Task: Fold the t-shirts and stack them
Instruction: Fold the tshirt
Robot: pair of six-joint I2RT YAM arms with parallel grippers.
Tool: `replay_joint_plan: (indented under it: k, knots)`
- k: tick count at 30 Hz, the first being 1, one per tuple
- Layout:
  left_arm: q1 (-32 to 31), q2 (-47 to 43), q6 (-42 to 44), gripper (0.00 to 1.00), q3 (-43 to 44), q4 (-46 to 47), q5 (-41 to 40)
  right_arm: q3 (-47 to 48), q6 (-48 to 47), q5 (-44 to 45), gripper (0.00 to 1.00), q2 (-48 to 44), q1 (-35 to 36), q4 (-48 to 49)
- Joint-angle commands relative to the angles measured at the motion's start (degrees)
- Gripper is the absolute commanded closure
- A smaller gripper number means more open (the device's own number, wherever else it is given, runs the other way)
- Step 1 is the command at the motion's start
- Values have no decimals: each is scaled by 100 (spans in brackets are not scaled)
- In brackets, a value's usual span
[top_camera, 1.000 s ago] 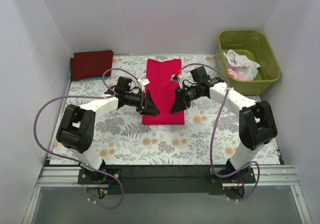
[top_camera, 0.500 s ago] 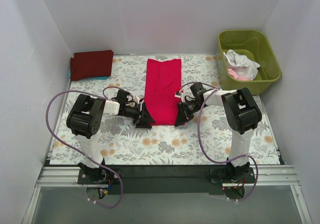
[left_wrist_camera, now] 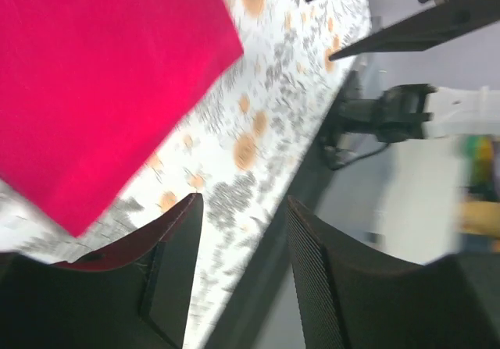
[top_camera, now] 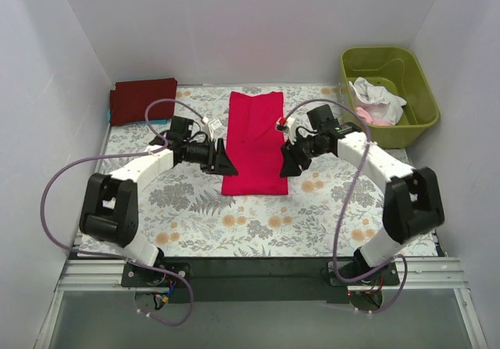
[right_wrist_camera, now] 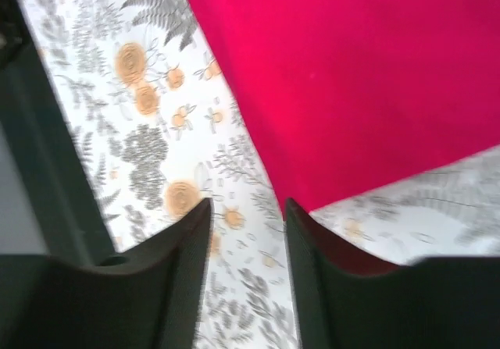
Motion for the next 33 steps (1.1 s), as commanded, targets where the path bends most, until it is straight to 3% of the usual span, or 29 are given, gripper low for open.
replay_joint_plan:
  k: [1, 7, 13, 33]
  knots:
    - [28, -777, 2176, 56, 352, -990, -812, -27, -1262, 1334, 43, -782, 346, -172]
    - [-130, -1375, 4609, 57, -306, -587, -1278, -793, -2221, 2592, 40, -1275, 1190, 891]
    - [-209, -1499, 6080, 57, -870, -129, -1261, -1724, -3144, 2963, 44, -1259, 1595, 1999]
    - [-535, -655, 6222, 57, -835, 407, -1454, -2059, -3347, 2655, 50, -634, 1675, 2071]
